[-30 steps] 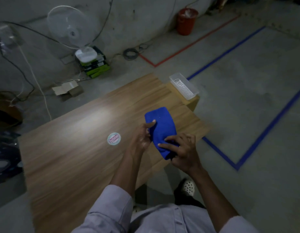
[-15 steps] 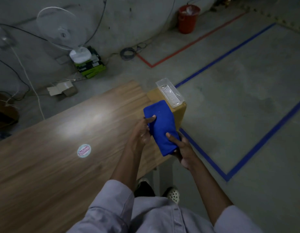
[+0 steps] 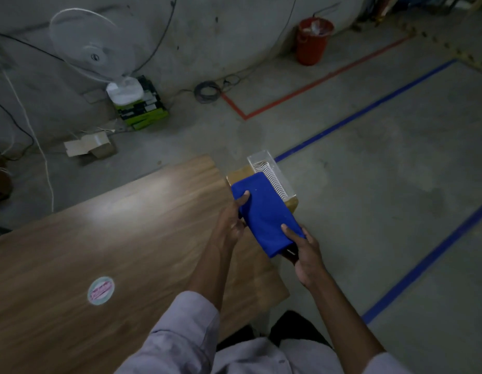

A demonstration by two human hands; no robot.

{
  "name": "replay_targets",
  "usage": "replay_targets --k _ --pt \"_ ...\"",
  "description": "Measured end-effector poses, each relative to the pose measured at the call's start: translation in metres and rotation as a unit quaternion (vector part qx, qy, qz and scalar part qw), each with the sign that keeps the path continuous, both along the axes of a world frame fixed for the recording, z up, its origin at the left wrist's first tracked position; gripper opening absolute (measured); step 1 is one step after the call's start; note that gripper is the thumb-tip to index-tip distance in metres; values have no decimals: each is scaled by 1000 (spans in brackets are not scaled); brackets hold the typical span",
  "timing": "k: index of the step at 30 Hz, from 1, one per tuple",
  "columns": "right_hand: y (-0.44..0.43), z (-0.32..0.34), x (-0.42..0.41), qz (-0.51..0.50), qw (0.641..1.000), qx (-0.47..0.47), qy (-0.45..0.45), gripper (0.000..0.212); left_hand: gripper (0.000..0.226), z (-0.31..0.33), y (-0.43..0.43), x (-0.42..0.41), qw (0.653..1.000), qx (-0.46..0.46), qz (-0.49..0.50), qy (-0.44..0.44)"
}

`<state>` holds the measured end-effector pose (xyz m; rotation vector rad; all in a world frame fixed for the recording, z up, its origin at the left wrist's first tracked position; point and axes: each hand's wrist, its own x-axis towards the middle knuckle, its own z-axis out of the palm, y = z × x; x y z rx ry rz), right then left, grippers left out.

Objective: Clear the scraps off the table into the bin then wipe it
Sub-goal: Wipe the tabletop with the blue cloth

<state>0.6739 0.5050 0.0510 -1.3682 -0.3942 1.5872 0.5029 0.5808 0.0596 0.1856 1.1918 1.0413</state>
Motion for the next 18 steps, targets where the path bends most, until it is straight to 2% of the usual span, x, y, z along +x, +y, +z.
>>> replay_targets --k 3,8,14,18 --pt "33 -3 12 0 1000 -13 -5 45 35 -3 40 9 1000 -12 -26 8" --pt "101 -24 42 -5 999 -27 -23 40 43 -21 113 28 997 -21 -42 67" --pt "193 -62 83 19 996 -66 -50 50 23 -57 200 63 993 -52 -37 95" --pt "239 -92 101 32 993 -98 -60 39 31 -96 246 75 989 -67 -42 124"
